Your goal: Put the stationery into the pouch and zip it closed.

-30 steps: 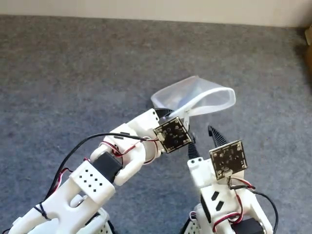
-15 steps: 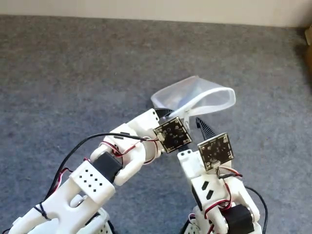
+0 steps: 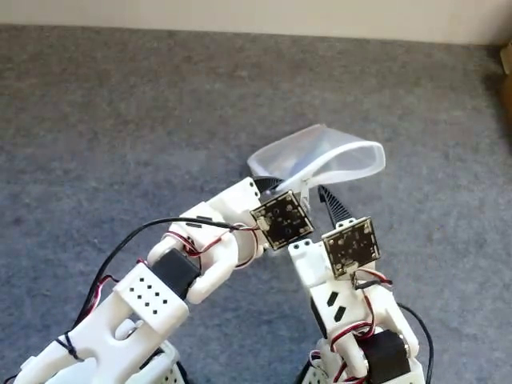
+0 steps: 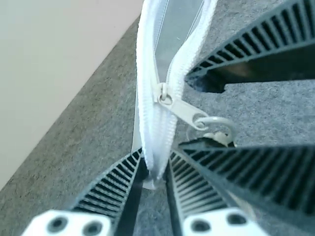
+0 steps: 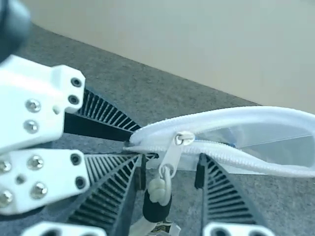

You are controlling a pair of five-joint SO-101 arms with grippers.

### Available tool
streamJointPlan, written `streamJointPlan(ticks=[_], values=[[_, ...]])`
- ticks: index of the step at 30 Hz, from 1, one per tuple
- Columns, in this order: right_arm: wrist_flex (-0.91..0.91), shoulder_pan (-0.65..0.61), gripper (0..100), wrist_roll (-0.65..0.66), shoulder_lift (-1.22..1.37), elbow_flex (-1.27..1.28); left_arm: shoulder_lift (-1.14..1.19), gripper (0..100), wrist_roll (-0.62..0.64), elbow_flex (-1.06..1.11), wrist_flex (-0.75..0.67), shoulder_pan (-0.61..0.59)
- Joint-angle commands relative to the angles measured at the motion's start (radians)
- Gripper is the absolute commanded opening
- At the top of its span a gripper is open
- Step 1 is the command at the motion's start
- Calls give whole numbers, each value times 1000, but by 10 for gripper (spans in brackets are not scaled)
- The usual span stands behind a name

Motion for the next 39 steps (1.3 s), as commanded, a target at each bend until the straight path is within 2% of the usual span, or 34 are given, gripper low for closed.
streamJointPlan(ticks=[1, 4, 9, 15, 39], values=[[-24, -7, 101, -8, 4, -4, -24, 5, 14, -7, -11, -27], [-24, -5, 83, -6, 4, -7, -24, 5, 15, -7, -11, -27], [-18, 19, 2, 124, 1, -7, -24, 5, 15, -7, -11, -27], [19, 168, 6, 129, 2, -51, -24, 5, 15, -7, -11, -30], [12, 398, 6, 110, -2, -114, -24, 5, 15, -7, -11, -33]])
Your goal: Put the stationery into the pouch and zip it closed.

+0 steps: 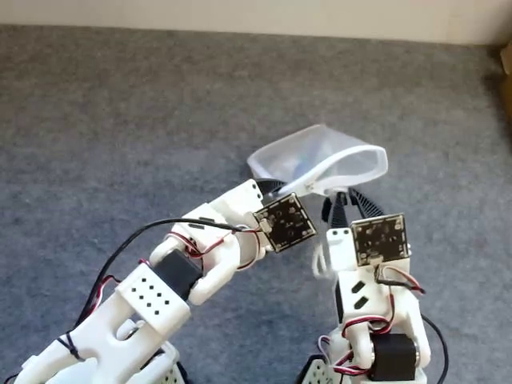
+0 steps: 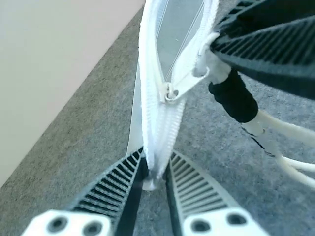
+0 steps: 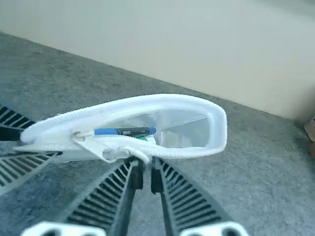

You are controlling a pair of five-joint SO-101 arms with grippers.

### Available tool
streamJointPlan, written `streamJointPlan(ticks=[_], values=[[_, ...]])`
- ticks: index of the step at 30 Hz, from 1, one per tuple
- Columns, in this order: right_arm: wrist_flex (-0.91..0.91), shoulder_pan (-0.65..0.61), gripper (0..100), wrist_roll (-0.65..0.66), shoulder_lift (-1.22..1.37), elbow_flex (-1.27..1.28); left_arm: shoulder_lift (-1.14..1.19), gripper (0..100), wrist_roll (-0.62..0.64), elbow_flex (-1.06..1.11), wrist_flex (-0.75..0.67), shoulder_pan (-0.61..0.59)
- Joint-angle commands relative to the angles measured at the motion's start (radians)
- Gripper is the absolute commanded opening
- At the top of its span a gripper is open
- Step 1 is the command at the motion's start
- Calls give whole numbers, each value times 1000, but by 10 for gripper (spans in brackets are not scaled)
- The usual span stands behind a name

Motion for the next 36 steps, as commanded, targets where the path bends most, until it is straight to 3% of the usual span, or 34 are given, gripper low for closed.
streamJointPlan(ticks=[1, 14, 23, 36], values=[[-4, 77, 6, -21, -4, -90, -24, 5, 15, -7, -11, -31], [-97, 105, 6, -32, 1, -79, -24, 5, 15, -7, -9, -33], [-148, 231, 6, -37, 1, -79, -24, 5, 15, -7, -9, -33], [-145, 219, 6, -38, -4, -79, -24, 5, 15, -7, -9, -33]])
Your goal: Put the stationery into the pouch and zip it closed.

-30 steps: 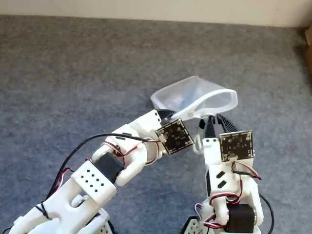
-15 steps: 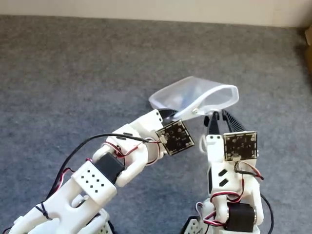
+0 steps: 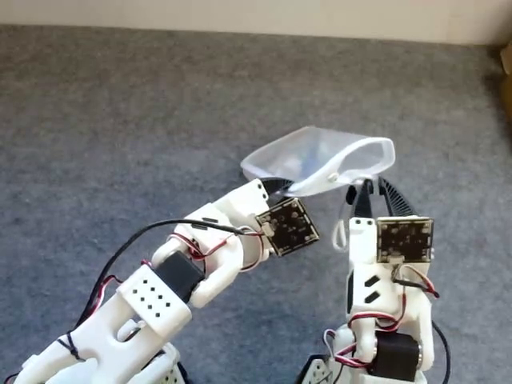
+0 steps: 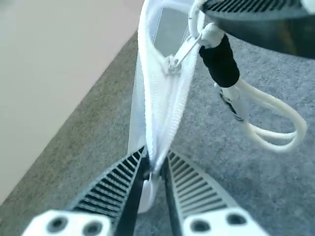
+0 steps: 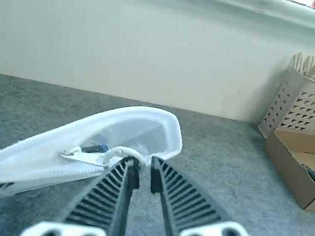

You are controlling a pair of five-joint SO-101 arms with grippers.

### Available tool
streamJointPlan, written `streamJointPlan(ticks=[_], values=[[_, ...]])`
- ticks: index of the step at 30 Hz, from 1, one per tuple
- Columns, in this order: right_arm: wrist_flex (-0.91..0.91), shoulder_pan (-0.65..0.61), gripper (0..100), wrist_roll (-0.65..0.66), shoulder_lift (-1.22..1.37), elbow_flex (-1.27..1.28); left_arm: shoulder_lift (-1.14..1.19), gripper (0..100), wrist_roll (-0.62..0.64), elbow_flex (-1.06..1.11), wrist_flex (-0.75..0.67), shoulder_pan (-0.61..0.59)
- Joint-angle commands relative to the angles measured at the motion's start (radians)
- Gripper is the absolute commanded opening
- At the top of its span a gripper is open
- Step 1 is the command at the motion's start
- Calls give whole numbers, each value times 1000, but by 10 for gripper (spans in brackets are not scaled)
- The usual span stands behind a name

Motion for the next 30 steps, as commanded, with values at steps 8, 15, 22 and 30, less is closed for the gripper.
streamJointPlan(ticks=[8, 15, 22, 30], values=[[47, -94, 6, -6, -13, -67, -24, 8, 17, -10, -5, -35], [47, -170, 6, 40, -13, -59, -24, 101, 86, -12, -6, -30], [48, -199, 6, 41, -13, -59, -24, 157, 184, -33, -8, -30], [110, -251, 6, 41, -13, -67, -22, 154, 184, -27, -61, 36]])
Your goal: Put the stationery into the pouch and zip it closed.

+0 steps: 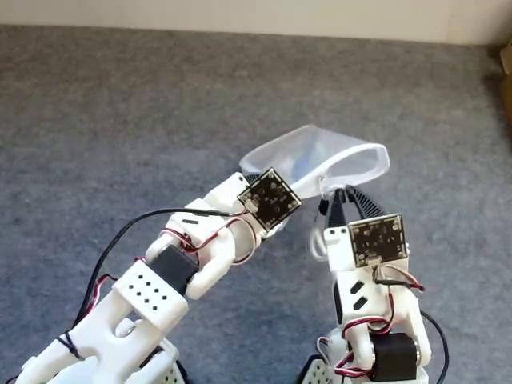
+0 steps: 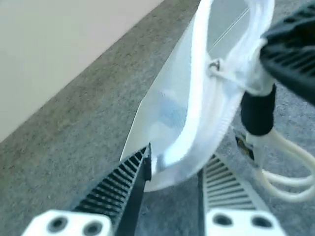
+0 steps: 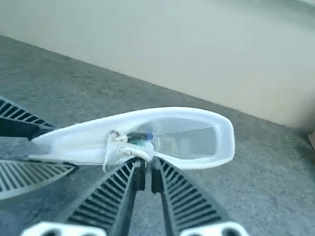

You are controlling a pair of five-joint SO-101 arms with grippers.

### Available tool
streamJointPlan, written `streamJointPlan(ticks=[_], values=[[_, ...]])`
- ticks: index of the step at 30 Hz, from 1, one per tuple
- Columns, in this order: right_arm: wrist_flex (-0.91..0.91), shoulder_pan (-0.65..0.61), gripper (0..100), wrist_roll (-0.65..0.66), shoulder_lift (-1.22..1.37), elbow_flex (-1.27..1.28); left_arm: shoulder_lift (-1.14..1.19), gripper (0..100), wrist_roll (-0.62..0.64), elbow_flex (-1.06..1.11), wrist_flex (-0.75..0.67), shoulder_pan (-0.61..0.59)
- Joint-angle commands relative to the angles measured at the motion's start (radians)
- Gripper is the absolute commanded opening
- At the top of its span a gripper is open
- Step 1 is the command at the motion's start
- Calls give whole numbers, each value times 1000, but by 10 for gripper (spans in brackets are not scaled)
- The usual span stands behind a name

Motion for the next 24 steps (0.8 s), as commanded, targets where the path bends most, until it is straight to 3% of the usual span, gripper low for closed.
streamJointPlan(ticks=[1, 10, 16, 24], values=[[13, -27, 6, 15, -10, -64, -24, 154, 14, -31, -51, 53], [13, -27, 6, 15, -10, -62, -24, 152, 14, -31, -52, 54], [15, -21, 6, 15, -10, -64, -24, 14, 9, -33, -52, 70], [-1, 120, 5, 6, -12, -64, -24, 5, 11, -30, -44, 54]])
